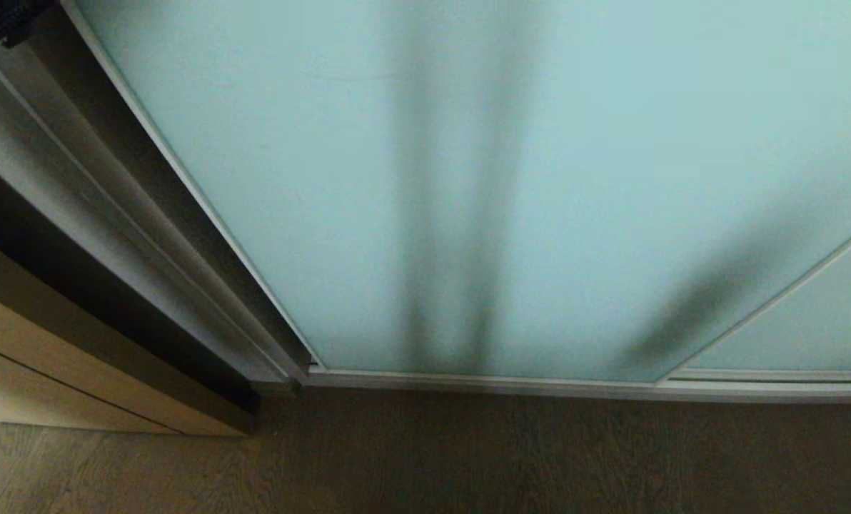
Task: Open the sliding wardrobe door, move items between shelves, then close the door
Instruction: Close the door
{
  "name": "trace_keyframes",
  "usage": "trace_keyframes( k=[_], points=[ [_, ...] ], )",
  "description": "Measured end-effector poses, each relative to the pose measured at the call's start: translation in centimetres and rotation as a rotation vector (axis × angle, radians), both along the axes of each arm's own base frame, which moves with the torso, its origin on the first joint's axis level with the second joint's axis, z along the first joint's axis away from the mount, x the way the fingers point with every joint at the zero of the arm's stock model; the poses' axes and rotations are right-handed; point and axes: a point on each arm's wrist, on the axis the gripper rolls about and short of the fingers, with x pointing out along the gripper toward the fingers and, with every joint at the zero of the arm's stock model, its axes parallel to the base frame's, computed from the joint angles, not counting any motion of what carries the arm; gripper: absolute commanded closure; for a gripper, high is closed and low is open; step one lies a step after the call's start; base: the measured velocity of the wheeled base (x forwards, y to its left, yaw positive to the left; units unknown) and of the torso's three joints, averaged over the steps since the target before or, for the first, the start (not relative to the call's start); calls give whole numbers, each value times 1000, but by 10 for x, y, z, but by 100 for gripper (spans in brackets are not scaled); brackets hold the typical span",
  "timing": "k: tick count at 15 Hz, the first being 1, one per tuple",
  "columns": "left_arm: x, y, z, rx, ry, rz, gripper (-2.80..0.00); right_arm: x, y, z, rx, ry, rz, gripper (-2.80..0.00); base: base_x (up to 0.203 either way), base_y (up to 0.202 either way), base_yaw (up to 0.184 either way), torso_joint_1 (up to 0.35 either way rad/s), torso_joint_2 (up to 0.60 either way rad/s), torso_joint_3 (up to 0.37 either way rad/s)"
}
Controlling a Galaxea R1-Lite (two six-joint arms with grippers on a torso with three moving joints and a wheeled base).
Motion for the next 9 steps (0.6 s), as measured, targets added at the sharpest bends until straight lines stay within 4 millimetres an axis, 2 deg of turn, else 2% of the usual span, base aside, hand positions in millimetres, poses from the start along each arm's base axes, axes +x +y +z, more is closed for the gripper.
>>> trace_keyframes(
  k=[7,9],
  points=[
    [-26,4,-2,5,-15,11,0,0,0,0,0,0,0,0,0,0,0,0,0,0],
    [-36,5,-8,20,-8,20,0,0,0,0,0,0,0,0,0,0,0,0,0,0]
  ],
)
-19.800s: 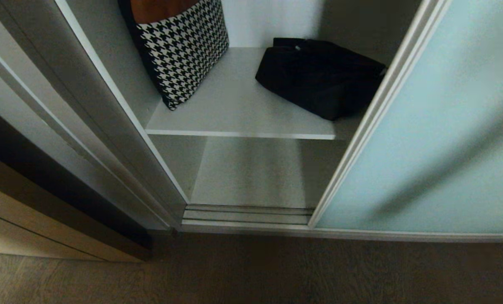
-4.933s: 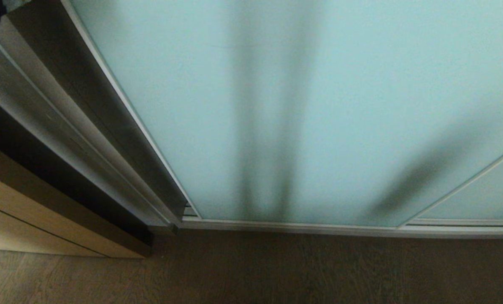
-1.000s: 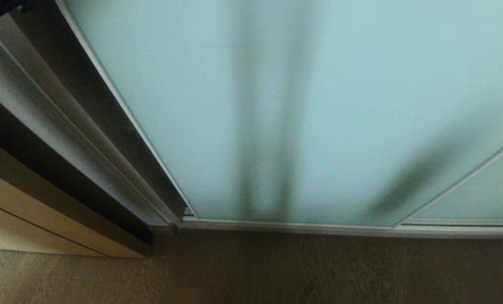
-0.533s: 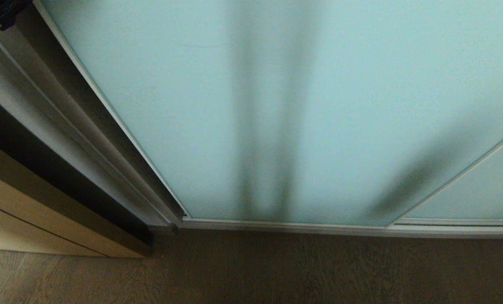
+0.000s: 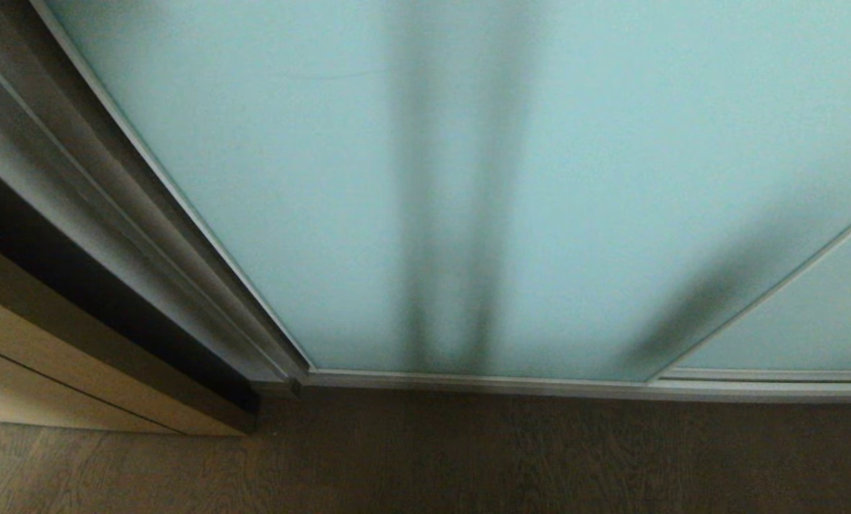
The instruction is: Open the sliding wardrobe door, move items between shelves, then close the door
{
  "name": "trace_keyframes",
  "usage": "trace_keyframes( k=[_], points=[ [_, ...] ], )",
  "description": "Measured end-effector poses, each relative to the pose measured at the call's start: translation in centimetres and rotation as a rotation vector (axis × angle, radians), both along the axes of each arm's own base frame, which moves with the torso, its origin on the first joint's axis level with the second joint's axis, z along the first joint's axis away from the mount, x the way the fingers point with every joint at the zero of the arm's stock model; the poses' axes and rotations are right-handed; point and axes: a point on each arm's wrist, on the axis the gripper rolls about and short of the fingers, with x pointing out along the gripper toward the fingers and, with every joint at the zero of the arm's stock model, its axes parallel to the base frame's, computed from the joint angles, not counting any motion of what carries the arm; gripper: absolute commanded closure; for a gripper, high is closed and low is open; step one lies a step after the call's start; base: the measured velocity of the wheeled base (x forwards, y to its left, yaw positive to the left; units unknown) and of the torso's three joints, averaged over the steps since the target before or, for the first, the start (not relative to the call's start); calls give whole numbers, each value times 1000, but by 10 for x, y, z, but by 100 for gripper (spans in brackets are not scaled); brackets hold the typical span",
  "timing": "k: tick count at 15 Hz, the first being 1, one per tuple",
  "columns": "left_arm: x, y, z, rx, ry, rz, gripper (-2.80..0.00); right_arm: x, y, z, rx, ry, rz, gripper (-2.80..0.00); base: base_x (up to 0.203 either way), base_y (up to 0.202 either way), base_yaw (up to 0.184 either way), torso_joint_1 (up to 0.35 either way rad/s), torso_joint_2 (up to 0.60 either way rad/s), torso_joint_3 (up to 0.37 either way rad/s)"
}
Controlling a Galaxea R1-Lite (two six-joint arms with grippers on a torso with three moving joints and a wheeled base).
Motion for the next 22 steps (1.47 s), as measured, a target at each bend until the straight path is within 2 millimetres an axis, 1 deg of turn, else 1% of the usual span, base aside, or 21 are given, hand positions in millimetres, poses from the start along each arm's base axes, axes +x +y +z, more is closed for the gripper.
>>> trace_keyframes(
  k=[1,4,6,9,11,15,19,21,22],
  points=[
    [-5,0,-7,18,13,12,0,0,0,0,0,0,0,0,0,0,0,0,0,0],
    [-23,2,-43,117,68,74,0,0,0,0,0,0,0,0,0,0,0,0,0,0],
    [-41,4,-71,187,101,142,0,0,0,0,0,0,0,0,0,0,0,0,0,0],
    [-70,10,-115,233,168,295,0,0,0,0,0,0,0,0,0,0,0,0,0,0],
    [-90,12,-142,265,190,340,0,0,0,0,0,0,0,0,0,0,0,0,0,0],
    [-134,14,-188,287,169,381,0,0,0,0,0,0,0,0,0,0,0,0,0,0],
    [-173,14,-242,326,163,405,0,0,0,0,0,-1,0,0,0,0,0,0,0,0],
    [-185,15,-269,367,201,419,0,0,0,0,0,0,0,0,0,0,0,0,0,0],
    [-188,15,-282,393,234,423,0,0,0,0,0,0,0,0,0,0,0,0,0,0]
  ],
)
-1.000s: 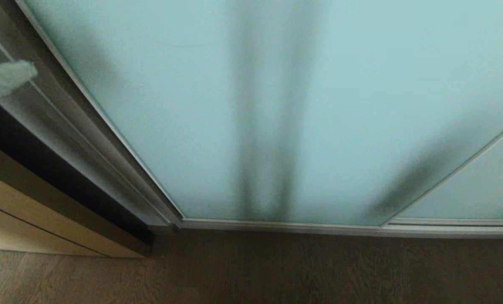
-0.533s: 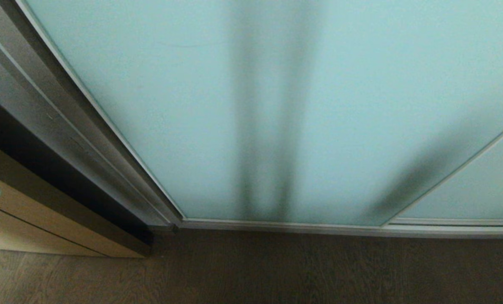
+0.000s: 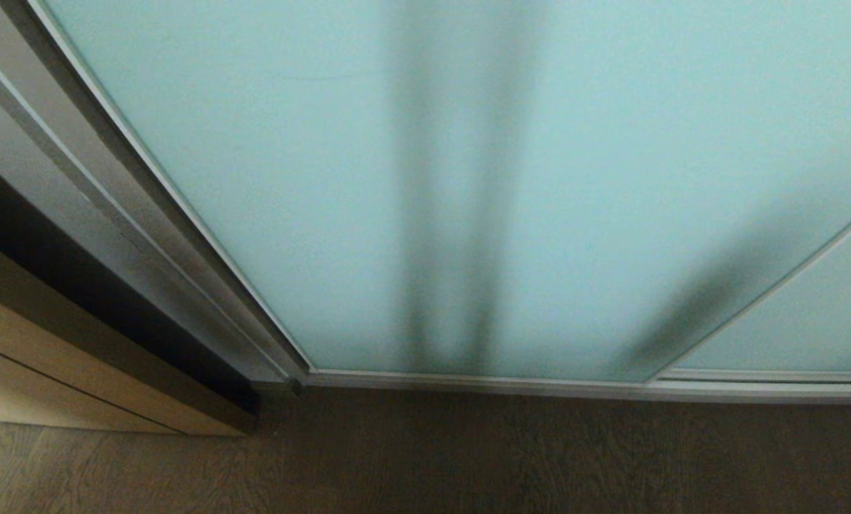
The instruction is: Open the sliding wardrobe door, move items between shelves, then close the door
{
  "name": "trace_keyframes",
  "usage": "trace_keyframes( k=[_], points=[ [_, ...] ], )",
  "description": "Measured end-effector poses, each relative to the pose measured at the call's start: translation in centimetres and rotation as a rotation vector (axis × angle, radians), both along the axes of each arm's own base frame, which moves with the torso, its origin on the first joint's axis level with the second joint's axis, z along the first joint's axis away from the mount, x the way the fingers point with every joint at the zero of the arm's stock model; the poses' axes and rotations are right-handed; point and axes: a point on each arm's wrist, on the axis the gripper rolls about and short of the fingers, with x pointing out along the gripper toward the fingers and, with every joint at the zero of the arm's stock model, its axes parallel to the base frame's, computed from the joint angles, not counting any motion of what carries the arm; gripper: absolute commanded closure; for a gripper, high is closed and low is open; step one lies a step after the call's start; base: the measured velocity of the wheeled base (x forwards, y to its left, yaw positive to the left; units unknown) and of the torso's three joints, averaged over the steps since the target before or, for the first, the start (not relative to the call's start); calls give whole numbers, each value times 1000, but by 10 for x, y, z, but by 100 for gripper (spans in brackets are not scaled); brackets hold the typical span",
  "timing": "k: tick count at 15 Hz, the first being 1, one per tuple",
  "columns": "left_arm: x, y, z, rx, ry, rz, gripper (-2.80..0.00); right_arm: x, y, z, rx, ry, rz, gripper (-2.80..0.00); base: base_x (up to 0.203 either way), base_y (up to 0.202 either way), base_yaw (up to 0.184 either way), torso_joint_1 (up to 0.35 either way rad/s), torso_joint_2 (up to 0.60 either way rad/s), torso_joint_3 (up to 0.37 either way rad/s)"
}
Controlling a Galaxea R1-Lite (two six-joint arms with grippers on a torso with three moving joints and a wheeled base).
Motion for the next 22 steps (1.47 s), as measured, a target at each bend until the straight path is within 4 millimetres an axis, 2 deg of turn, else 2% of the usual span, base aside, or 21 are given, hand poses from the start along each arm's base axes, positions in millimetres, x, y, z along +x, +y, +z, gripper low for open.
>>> trace_keyframes(
  k=[2,5,8,22],
  points=[
    [-2,0,-21,27,97,15,0,0,0,0,0,0,0,0,0,0,0,0,0,0],
    [-4,1,-31,39,164,40,0,0,0,0,0,0,0,0,0,0,0,0,0,0],
    [-4,2,-34,-2,173,83,0,0,0,0,0,0,0,0,0,0,0,0,0,0],
    [-4,2,-35,-16,175,79,0,0,0,0,0,0,0,0,0,0,0,0,0,0]
  ],
)
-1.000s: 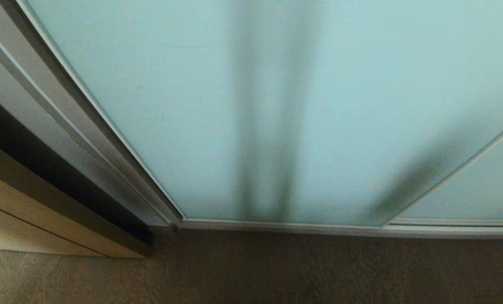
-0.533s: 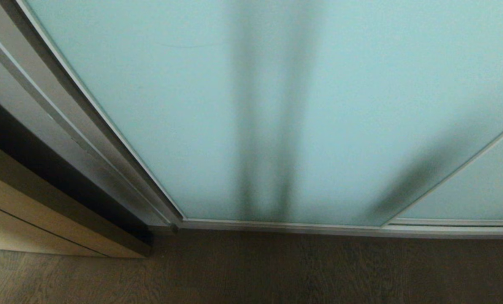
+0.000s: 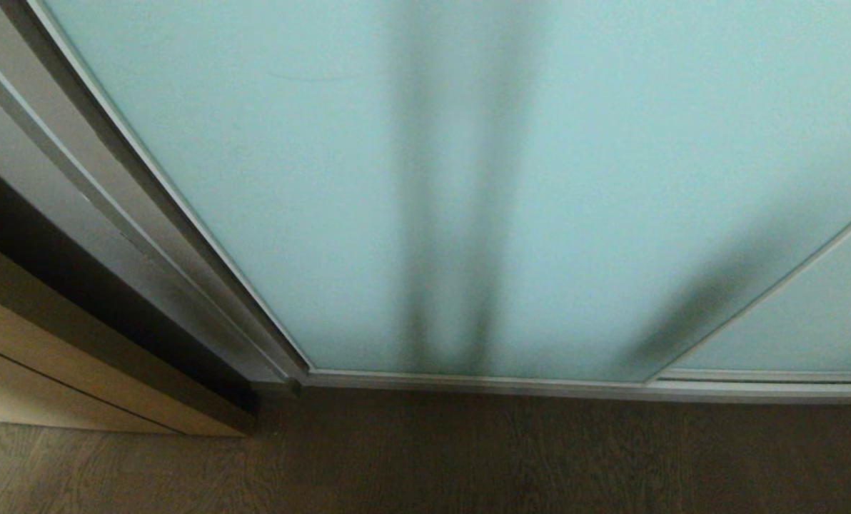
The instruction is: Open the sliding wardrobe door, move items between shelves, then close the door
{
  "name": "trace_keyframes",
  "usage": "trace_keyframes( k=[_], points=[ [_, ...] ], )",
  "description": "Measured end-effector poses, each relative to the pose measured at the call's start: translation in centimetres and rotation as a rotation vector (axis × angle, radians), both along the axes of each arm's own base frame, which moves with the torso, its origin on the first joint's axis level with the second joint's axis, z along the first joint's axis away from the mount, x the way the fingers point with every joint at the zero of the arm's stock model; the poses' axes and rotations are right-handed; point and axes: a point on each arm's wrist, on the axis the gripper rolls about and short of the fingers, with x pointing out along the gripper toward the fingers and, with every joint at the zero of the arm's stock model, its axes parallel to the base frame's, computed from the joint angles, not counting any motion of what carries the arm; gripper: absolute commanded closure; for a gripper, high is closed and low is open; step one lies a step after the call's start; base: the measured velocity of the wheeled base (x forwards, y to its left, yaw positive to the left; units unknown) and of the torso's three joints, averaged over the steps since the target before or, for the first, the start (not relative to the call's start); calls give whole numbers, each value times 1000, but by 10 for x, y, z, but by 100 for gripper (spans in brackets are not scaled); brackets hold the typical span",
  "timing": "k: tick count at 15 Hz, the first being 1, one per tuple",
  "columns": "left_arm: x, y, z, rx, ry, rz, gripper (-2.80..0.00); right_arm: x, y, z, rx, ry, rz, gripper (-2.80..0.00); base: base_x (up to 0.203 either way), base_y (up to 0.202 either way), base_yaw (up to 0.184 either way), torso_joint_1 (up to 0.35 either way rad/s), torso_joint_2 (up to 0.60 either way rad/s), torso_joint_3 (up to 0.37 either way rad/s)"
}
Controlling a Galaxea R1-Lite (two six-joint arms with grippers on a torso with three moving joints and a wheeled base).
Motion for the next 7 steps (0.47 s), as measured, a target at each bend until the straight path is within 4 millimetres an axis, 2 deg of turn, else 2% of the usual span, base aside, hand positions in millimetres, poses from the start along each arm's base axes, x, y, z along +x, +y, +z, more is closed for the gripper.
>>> trace_keyframes(
  k=[7],
  points=[
    [0,0,0,0,0,0,0,0,0,-2,-10,16,0,0,0,0,0,0,0,0]
  ],
)
